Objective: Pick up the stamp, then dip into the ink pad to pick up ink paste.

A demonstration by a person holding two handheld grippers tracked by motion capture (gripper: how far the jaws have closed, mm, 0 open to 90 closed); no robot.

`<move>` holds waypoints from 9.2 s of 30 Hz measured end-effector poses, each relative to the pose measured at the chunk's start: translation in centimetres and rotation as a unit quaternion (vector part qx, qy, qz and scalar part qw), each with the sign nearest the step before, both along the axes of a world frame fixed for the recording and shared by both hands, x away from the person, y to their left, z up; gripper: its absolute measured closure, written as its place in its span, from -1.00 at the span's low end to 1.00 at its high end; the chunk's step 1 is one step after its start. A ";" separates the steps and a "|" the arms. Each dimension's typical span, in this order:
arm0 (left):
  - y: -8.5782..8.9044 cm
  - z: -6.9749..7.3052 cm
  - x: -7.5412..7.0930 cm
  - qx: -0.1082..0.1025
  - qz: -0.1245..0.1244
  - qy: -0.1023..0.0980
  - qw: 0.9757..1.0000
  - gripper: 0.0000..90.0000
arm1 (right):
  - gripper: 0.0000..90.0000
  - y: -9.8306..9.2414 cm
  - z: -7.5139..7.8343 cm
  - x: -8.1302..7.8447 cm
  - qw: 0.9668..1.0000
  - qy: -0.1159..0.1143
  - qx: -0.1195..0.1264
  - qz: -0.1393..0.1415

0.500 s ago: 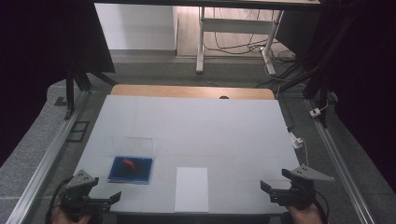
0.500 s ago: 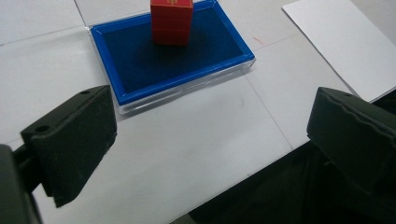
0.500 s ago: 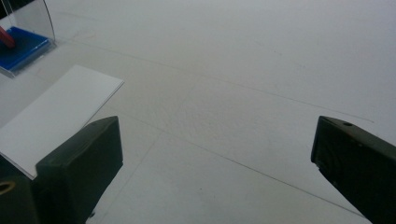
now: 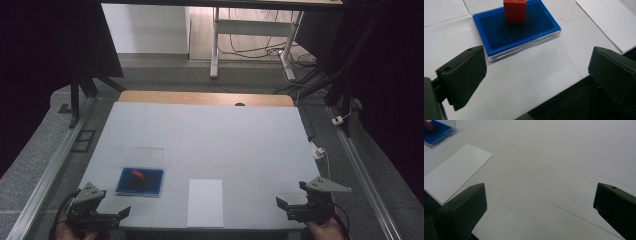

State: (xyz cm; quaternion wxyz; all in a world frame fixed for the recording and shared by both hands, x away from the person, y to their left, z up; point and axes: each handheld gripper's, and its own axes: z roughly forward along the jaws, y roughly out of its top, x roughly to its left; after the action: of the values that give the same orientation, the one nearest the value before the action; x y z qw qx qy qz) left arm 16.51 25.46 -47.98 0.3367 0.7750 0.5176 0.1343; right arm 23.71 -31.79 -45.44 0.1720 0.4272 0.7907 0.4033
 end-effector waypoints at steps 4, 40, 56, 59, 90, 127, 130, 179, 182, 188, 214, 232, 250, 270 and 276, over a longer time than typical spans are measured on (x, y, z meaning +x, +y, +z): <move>-0.1 0.0 0.0 0.003 0.001 0.003 1.000 -0.95 | -1.00 -0.1 0.0 0.1 1.000 0.005 0.009 0.001; -1.4 0.0 3.1 -0.016 -0.040 -0.017 0.999 -0.96 | -1.00 0.1 -0.1 0.3 1.000 0.021 0.005 0.013; -1.4 -0.4 5.9 -0.015 -0.032 -0.030 0.999 -0.98 | -1.00 0.1 -0.2 0.4 1.000 0.026 0.005 0.016; -1.5 -0.5 6.5 -0.008 -0.031 -0.026 0.999 -0.98 | -1.00 0.1 -0.2 0.4 1.000 0.026 0.005 0.017; -2.1 -2.0 10.8 0.049 -0.027 0.023 0.998 -0.34 | -1.00 0.3 -0.2 0.4 0.999 0.027 -0.006 0.024; -2.3 -0.2 10.1 0.027 -0.049 0.009 0.998 0.28 | -1.00 0.5 -0.2 0.4 0.999 0.027 -0.014 0.028; -2.3 -0.2 10.1 0.025 -0.048 0.007 0.999 0.28 | -1.00 0.4 -0.2 0.4 0.999 0.027 -0.014 0.028; -4.0 -2.4 11.1 0.095 -0.088 0.017 0.991 0.30 | -1.00 0.5 -0.3 0.5 0.999 0.031 -0.014 0.027; -3.7 -2.4 11.3 0.079 -0.084 0.024 0.993 0.30 | -1.00 0.5 -0.3 0.5 0.999 0.031 -0.015 0.027; -2.8 -2.6 11.6 0.039 -0.077 0.038 0.996 0.30 | -1.00 0.5 -0.3 0.4 0.999 0.029 -0.015 0.027; -2.4 -1.5 10.8 0.032 -0.072 0.006 0.997 0.29 | -1.00 0.5 -0.3 0.4 0.999 0.029 -0.015 0.029; -0.4 -1.3 10.4 0.009 -0.032 0.036 0.999 0.28 | -1.00 0.6 -0.2 0.4 0.999 0.028 -0.015 0.034; -1.1 -2.2 10.5 0.048 -0.055 0.051 0.996 0.28 | -1.00 0.5 -0.3 0.4 0.999 0.029 -0.015 0.035; -2.3 -2.3 9.8 0.104 -0.064 0.022 0.992 0.30 | -1.00 0.6 -0.3 0.4 0.999 0.030 -0.018 0.036; -1.4 -2.6 10.0 0.061 -0.056 0.033 0.996 0.30 | -1.00 0.6 -0.3 0.4 0.999 0.028 -0.016 0.036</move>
State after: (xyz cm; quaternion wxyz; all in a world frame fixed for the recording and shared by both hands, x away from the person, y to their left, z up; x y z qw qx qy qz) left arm 26.52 24.08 -50.57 0.2787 0.8258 0.4752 0.1210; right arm 24.08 -31.22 -45.71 0.1419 0.4073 0.8163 0.3842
